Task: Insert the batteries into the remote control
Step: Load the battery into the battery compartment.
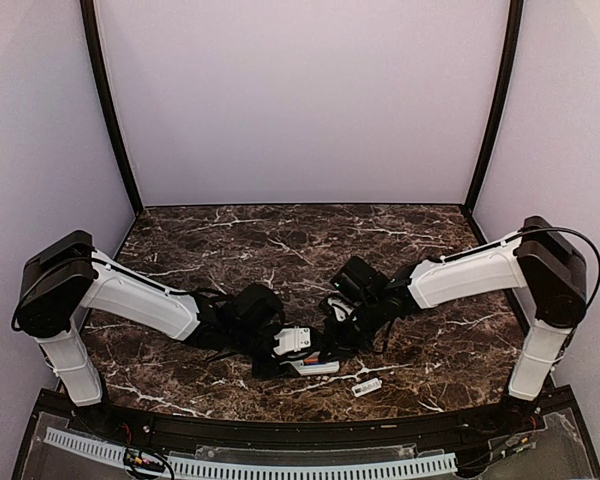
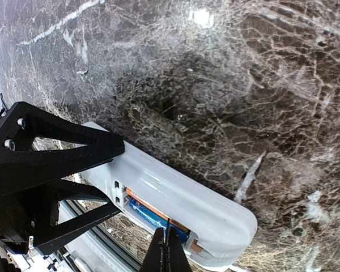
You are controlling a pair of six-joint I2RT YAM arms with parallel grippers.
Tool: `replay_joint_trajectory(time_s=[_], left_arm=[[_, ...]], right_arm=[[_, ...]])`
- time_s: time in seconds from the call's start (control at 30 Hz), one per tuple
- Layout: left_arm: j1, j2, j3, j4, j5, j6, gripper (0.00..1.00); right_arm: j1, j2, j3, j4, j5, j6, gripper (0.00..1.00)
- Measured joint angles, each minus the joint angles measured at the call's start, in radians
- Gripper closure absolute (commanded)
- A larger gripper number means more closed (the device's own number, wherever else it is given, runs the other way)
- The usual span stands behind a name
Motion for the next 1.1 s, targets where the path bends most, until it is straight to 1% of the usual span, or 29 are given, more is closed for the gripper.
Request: replay_joint_trajectory(time_s=[0.23, 0.4, 0.47, 0.5, 0.57, 0.73, 0.9, 1.03, 1.07, 1.1], left_arm=[[0.000, 0.001, 0.000, 0.000, 0.000, 0.000, 1.00], [0.000, 0.001, 0.000, 0.000, 0.002, 0.000, 1.00], [0.000, 0.001, 0.000, 0.001, 0.002, 0.000, 0.96], [0.000, 0.001, 0.000, 0.001, 0.002, 0.000, 0.91], [0.000, 0.001, 0.000, 0.001, 0.000, 0.001, 0.87], [0.000, 0.001, 0.000, 0.001, -0.001, 0.001, 0.85], [0.000, 0.001, 0.000, 0.001, -0.001, 0.001, 0.80], [0.000, 0.000, 0.000, 0.001, -0.001, 0.001, 0.68], [0.000, 0.000, 0.000, 0.000, -0.002, 0.001, 0.63], [0.000, -0.001, 0.000, 0.000, -0.002, 0.002, 0.61]], right_arm=[[0.000, 0.008, 0.010, -0.021, 0.009, -0.011, 1.00], [0.008, 0.023, 0.079, -0.147, 0.061, -0.050, 1.00], [0.013, 0.029, 0.107, -0.199, 0.093, -0.069, 1.00], [0.013, 0.029, 0.111, -0.206, 0.095, -0.077, 1.00], [0.013, 0.029, 0.111, -0.204, 0.091, -0.085, 1.00], [0.011, 0.016, 0.087, -0.154, 0.068, -0.085, 1.00], [0.008, 0.016, 0.087, -0.150, 0.055, -0.088, 1.00], [0.006, 0.016, 0.085, -0.147, 0.047, -0.088, 1.00], [0.006, 0.016, 0.083, -0.143, 0.043, -0.088, 1.00], [0.006, 0.016, 0.079, -0.137, 0.039, -0.088, 1.00]])
